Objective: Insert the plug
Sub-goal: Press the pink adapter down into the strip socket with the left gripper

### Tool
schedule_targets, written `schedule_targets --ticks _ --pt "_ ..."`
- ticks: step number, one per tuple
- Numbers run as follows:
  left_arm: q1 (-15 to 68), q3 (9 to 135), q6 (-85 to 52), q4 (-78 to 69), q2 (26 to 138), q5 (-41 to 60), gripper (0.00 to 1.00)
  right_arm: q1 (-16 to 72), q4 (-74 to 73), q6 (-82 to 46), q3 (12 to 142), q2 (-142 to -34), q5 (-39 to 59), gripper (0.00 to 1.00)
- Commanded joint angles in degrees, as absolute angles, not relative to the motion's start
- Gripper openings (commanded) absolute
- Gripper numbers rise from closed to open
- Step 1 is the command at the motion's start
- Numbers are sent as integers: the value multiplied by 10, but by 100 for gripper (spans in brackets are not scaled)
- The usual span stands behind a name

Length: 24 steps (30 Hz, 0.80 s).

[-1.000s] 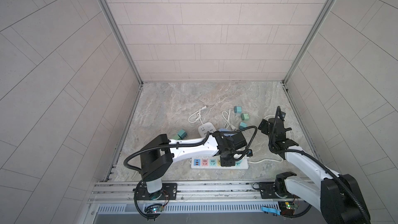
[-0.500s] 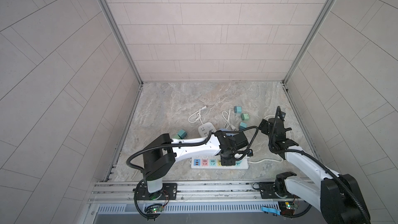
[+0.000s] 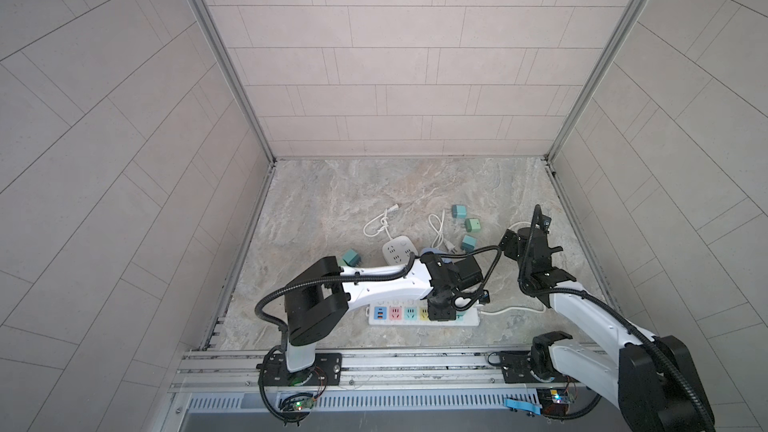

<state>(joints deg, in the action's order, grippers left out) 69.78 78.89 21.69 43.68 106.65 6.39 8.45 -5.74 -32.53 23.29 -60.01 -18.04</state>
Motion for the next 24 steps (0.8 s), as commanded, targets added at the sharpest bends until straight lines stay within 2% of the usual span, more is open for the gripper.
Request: schedule_targets --ticks 1,24 --pt "700 797 231 475 1086 70 0 82 -49 -334 236 -601 -188 94" --pt "700 828 219 491 1153 77 0 82 -48 -334 236 -600 -187 94"
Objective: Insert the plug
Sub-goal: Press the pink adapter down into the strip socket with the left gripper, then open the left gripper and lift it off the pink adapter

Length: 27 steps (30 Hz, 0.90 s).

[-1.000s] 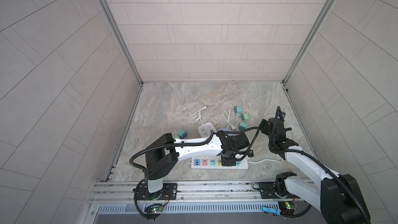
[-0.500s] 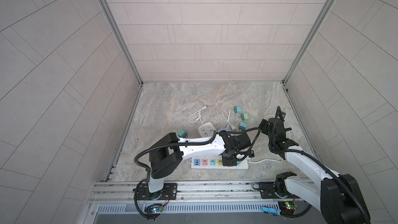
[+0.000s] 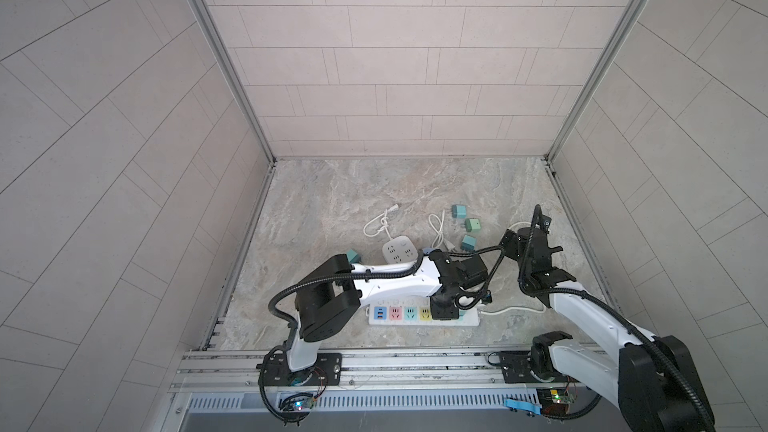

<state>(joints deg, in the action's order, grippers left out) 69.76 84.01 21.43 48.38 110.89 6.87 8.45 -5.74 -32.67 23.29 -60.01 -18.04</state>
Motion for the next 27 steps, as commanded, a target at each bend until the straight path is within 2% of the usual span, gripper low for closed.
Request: schedule_targets --ticks 1,2,3,8,11,14,17,19,24,27 --pt "700 828 217 490 1153 77 0 82 -48 -334 236 -600 -187 94" --pt "700 827 213 488 1152 77 0 82 -48 -334 236 -600 -187 94" --pt "699 829 209 487 1151 75 5 82 -48 -334 236 -599 -187 94" --pt "694 828 199 474 1124 70 36 82 -49 -332 236 -598 -184 94" --pt "691 825 192 467 1105 58 49 83 -49 -331 236 -598 -180 95" --pt "680 830 185 468 1085 52 51 82 -52 -328 234 -598 -174 95" --pt "678 831 185 467 1058 42 59 83 -53 -327 233 -595 -171 95" --pt "677 838 185 481 1039 30 60 82 -54 -326 233 -595 -169 95" --pt "674 872 148 527 980 -61 60 83 -56 -323 233 -596 -163 96" --pt "671 844 126 481 918 -161 62 82 -58 -322 233 -597 -158 96"
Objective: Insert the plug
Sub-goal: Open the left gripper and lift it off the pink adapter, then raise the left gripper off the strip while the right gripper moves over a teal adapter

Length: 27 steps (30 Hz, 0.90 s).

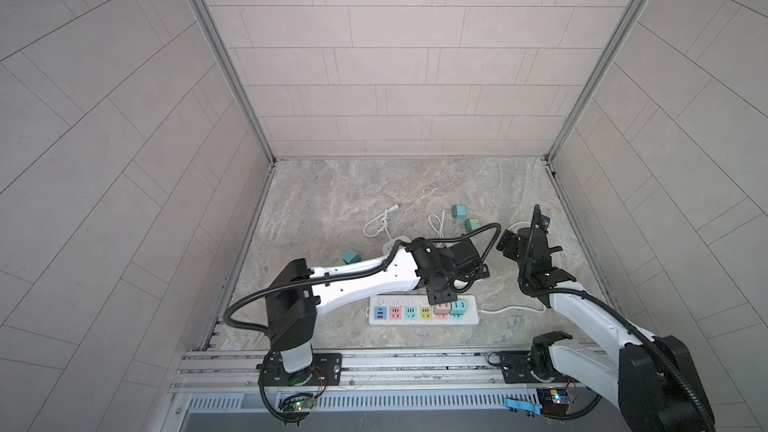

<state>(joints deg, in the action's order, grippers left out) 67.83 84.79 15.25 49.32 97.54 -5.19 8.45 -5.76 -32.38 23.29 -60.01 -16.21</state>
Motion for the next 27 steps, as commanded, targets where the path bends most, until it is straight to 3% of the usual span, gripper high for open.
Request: schedule_targets --ticks 1,4,11,18,27 --pt "669 811 109 429 889 -219 66 82 -58 -321 233 -598 -157 96" --pt "656 674 69 235 800 -324 80 83 -60 -321 234 -601 -155 96" --pt "603 356 41 -127 618 -338 95 87 -64 -316 237 -609 -149 96" --pt "487 252 -121 -211 552 -246 97 102 -42 -299 283 -675 -139 96" --pt "481 284 -140 -189 607 -204 95 167 3 -237 366 -761 -127 96"
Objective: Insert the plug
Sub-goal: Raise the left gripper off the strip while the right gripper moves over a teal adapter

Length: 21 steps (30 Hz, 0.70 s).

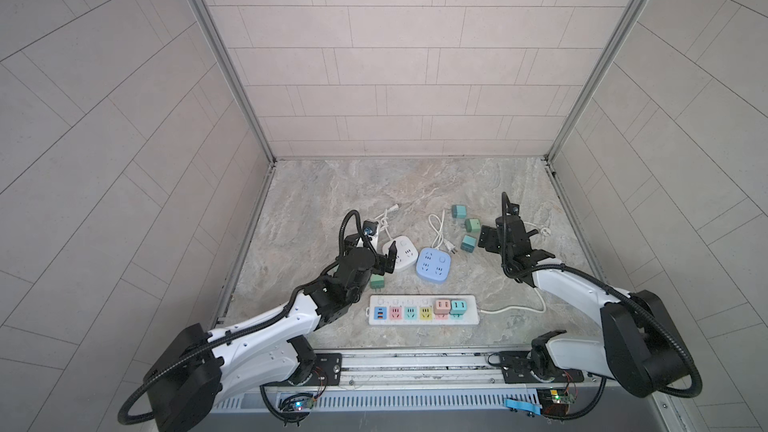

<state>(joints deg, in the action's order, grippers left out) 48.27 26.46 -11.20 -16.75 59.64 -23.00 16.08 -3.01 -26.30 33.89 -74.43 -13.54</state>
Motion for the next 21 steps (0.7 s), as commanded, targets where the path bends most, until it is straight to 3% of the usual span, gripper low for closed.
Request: schedule_targets --ticks 1,7,21 --pt "480 285 -138 -188 610 -206 95 166 32 -239 386 -769 -117 96" --pt "480 272 -134 -208 611 -212 95 169 83 -265 437 -806 10 89" --pt "480 268 -134 -215 594 -169 95 217 140 -291 495 -904 -30 86"
